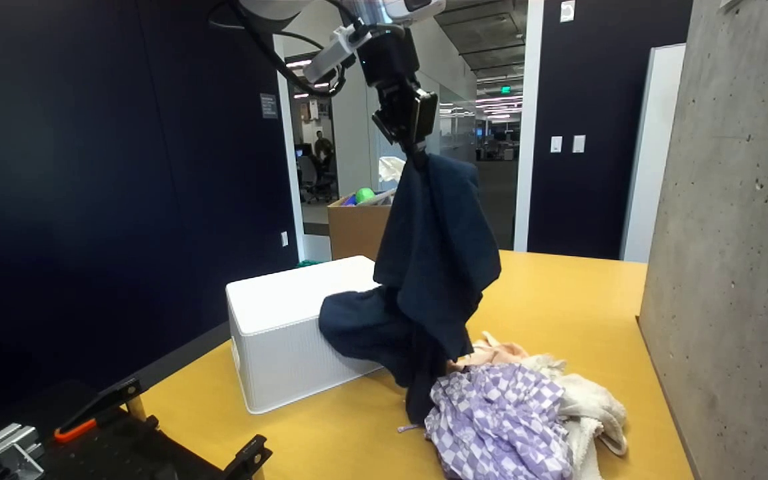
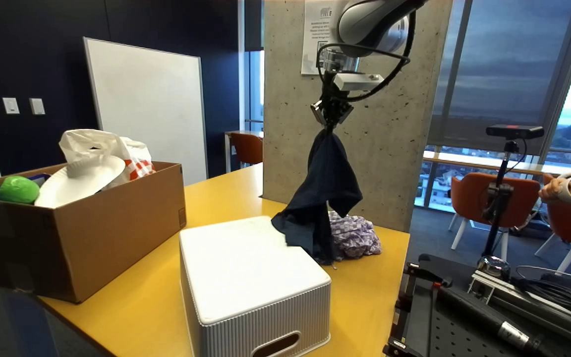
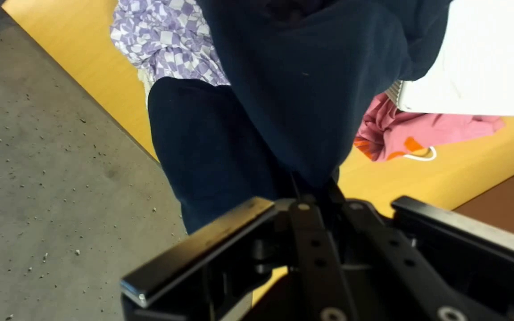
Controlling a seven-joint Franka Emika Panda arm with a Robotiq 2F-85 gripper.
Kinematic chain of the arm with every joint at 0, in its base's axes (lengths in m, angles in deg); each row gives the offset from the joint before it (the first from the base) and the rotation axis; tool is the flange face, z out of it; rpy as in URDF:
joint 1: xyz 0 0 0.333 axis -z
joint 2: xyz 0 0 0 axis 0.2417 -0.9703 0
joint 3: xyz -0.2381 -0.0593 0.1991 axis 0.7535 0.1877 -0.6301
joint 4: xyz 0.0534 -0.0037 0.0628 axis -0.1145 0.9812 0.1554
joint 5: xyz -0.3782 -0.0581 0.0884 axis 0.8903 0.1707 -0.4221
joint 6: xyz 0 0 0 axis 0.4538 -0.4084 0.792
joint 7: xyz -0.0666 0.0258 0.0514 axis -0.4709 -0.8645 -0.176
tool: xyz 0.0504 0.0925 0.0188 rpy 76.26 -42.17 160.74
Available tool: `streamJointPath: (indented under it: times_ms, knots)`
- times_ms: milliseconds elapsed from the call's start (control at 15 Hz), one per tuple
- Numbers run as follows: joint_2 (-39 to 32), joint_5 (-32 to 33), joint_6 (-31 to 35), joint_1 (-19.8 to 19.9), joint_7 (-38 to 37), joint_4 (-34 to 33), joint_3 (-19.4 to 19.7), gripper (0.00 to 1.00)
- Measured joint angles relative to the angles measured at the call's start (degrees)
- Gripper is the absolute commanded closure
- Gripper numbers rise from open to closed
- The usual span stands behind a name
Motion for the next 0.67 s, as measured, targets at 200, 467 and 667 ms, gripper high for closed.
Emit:
streamJointPath:
  times_ms: [200, 467, 667]
  knots:
    - [-1.58, 0.82, 0.0, -0.57, -1.01, -0.53, -0.84, 0.98]
    - [-7.39, 5.14, -0.18, -6.03, -6.12, -4.76, -3.74, 0.98]
    - [-11.23, 8.53, -2.52, -12.17, -9.44, -9.93, -5.76, 0.98]
